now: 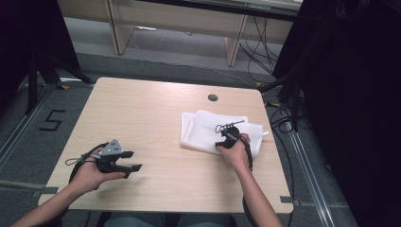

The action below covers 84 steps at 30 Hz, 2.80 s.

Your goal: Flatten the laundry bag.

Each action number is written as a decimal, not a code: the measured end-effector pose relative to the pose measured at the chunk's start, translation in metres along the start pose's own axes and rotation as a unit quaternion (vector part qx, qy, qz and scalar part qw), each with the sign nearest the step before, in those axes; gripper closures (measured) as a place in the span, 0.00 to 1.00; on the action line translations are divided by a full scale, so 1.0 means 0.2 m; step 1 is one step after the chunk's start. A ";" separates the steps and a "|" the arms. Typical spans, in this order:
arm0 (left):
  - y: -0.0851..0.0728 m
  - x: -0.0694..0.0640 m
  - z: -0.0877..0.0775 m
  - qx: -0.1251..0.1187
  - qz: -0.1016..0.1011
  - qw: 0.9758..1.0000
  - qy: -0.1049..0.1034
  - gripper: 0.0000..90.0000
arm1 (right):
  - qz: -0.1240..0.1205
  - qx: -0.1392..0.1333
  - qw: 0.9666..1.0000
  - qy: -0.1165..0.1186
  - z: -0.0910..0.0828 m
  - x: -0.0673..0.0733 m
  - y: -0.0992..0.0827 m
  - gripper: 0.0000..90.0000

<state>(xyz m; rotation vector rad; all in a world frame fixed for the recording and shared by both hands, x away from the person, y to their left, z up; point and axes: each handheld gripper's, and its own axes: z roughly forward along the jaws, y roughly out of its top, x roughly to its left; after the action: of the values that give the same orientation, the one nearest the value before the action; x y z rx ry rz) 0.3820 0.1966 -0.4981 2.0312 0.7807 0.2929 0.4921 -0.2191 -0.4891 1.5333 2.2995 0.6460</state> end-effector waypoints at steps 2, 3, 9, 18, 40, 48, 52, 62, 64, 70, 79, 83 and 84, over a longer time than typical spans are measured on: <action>0.00 0.00 0.00 0.000 0.002 1.000 0.000 0.39 | -0.001 -0.004 1.000 0.001 0.00 0.01 0.00 0.64; 0.00 -0.01 0.00 0.001 -0.008 1.000 -0.001 0.39 | -0.005 -0.004 1.000 0.006 0.00 0.01 0.00 0.69; 0.00 0.00 0.00 0.008 -0.007 1.000 -0.003 0.39 | -0.019 -0.005 1.000 0.016 0.00 0.01 0.00 0.82; 0.00 -0.01 0.00 0.007 -0.005 1.000 -0.001 0.39 | -0.012 0.005 1.000 0.019 0.00 0.03 0.02 0.97; 0.00 0.00 0.01 0.013 0.005 1.000 -0.001 0.39 | -0.059 -0.008 0.998 0.033 0.01 0.10 0.01 1.00; 0.00 0.00 0.01 0.005 0.000 1.000 0.002 0.39 | -0.076 -0.004 0.996 0.054 0.01 0.19 0.01 1.00; 0.00 -0.01 0.01 0.004 -0.012 1.000 0.001 0.39 | -0.088 -0.007 0.994 0.064 0.02 0.23 0.02 1.00; 0.00 0.00 0.01 0.002 -0.007 1.000 0.003 0.39 | -0.106 0.008 0.989 0.106 0.03 0.45 0.04 1.00; 0.00 0.00 0.01 0.000 0.000 1.000 0.002 0.39 | -0.123 -0.001 0.986 0.113 0.04 0.49 0.05 1.00; 0.00 0.00 0.00 0.002 0.001 1.000 0.000 0.40 | -0.137 0.000 0.983 0.124 0.05 0.59 0.06 1.00; 0.01 0.00 -0.01 -0.002 0.006 1.000 0.004 0.42 | -0.144 0.016 0.982 0.122 0.05 0.77 0.08 0.99; 0.01 -0.01 -0.01 -0.014 -0.011 1.000 0.011 0.45 | -0.148 0.014 0.982 0.120 0.06 0.83 0.08 0.99; 0.02 0.00 -0.02 -0.020 0.001 1.000 0.009 0.46 | -0.130 0.021 0.984 0.123 0.05 0.85 0.08 0.99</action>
<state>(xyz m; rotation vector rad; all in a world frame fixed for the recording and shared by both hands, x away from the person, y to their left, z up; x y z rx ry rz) 0.3822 0.1986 -0.4936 1.9948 0.7777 0.3269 0.4450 -0.0556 -0.4896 1.1957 2.6519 0.7548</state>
